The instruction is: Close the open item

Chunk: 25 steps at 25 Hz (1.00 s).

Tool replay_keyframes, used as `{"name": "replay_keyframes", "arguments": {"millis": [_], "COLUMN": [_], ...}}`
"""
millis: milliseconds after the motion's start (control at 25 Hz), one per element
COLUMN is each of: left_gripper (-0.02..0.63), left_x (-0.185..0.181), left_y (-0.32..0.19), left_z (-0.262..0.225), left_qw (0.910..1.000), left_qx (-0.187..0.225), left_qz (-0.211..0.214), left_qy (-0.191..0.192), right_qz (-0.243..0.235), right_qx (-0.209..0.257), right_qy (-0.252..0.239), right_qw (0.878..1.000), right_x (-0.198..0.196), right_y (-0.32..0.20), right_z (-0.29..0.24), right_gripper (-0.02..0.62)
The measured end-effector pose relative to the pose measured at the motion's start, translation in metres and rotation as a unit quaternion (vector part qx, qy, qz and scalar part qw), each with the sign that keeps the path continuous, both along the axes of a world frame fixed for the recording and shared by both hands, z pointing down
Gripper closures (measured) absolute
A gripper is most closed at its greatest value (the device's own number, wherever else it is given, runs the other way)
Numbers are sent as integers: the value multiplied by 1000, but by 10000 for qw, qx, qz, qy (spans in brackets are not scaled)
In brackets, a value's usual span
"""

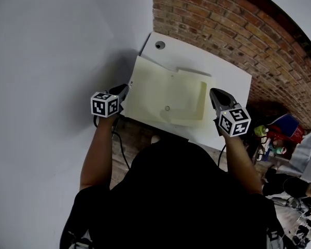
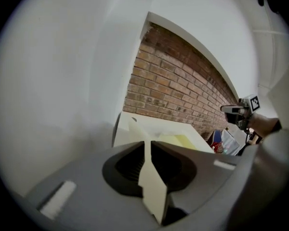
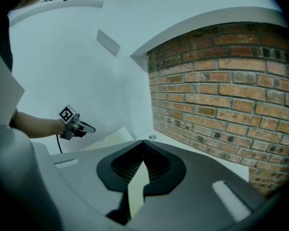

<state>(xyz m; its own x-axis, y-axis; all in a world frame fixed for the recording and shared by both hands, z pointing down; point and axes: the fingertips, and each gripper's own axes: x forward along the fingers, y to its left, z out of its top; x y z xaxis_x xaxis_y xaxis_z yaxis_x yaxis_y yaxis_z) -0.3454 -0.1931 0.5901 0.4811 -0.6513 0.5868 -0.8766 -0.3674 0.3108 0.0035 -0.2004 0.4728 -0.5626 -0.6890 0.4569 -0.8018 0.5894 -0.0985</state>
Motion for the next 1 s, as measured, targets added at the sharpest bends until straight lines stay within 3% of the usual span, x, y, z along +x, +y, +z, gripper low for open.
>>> {"name": "replay_keyframes", "arguments": {"millis": [520, 840, 1000], "left_gripper": [472, 462, 453], "left_x": [9, 6, 3], "left_y": [1, 3, 5], "left_z": [55, 83, 96], "left_qw": [9973, 9929, 9911], "left_qx": [-625, -1022, -1217], "left_qz": [88, 33, -70], "left_qy": [-376, -602, -529], "right_qz": [59, -27, -72], "right_qx": [-244, -374, -434], "right_qy": [76, 143, 172], "right_qw": [9997, 9992, 9989], "right_x": [14, 18, 18], "right_y": [11, 18, 21], "right_z": [24, 33, 38], "right_gripper": [594, 594, 594]}}
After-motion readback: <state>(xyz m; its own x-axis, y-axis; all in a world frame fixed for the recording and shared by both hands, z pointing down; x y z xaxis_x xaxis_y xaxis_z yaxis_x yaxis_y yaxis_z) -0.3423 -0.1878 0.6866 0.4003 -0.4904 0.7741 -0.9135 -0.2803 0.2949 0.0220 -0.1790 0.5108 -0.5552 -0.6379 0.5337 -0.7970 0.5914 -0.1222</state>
